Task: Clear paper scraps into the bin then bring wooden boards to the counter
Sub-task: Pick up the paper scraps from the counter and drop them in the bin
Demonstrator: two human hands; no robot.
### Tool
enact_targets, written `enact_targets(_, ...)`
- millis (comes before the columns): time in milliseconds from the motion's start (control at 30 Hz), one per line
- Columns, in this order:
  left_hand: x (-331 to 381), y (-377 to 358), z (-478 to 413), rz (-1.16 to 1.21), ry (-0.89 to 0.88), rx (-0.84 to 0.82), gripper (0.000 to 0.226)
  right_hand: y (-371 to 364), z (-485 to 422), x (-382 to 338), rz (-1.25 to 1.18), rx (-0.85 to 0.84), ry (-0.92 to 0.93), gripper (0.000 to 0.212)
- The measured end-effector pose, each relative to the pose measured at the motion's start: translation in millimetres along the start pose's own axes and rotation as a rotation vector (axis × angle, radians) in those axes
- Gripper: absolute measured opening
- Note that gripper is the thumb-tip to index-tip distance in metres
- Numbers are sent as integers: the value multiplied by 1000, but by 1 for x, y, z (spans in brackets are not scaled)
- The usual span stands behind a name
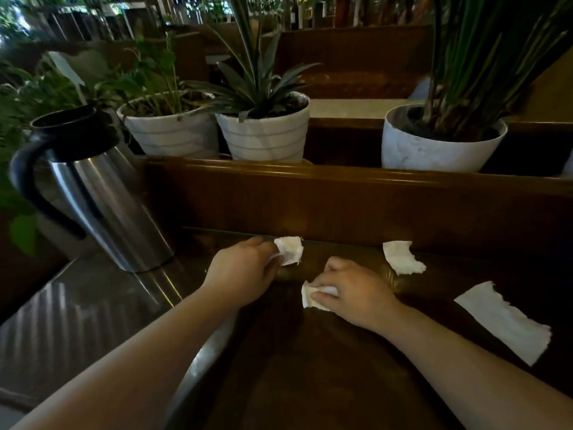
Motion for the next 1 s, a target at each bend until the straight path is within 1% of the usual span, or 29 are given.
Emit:
enact_targets(100,-1,-18,-15,15,12,-37,25,2,6,2,-23,3,-21,30)
enact_targets(267,-1,-48,-26,10,13,-81,32,12,23,18,-55,-2,-129,27)
enact_targets(400,-4,-59,-32,-25,17,-148,43,33,45,34,-66,77,-262,24)
enact_targets(500,5,-54,-36,-30,-29,-126,35,53,58,59,-81,164,-368,22)
enact_targets(600,14,-49,-31,13,-72,-128,29,69,65,88,-43,264,-488,21)
enact_targets(667,20,-47,-25,51,-113,-133,27,73,67,106,-27,291,-570,21)
enact_targets(767,29,-41,-17,116,-196,-109,25,68,63,121,0,259,-650,26)
enact_targets(867,36,-37,-10,162,-263,-99,25,57,58,124,35,169,-725,46)
enact_targets(900,38,-35,-8,176,-279,-95,25,54,57,123,56,142,-737,48)
enact_targets(933,38,-33,-7,189,-289,-92,25,52,56,121,78,124,-742,47)
enact_targets(1000,39,-28,-4,212,-308,-80,25,51,55,115,93,124,-743,38)
Point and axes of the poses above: each hand's wrist, its own z-axis away from the middle knuckle, its own y-axis out of the back of the hand, x = y × z, the point moved 8 cm from there along -z, towards the middle knuckle
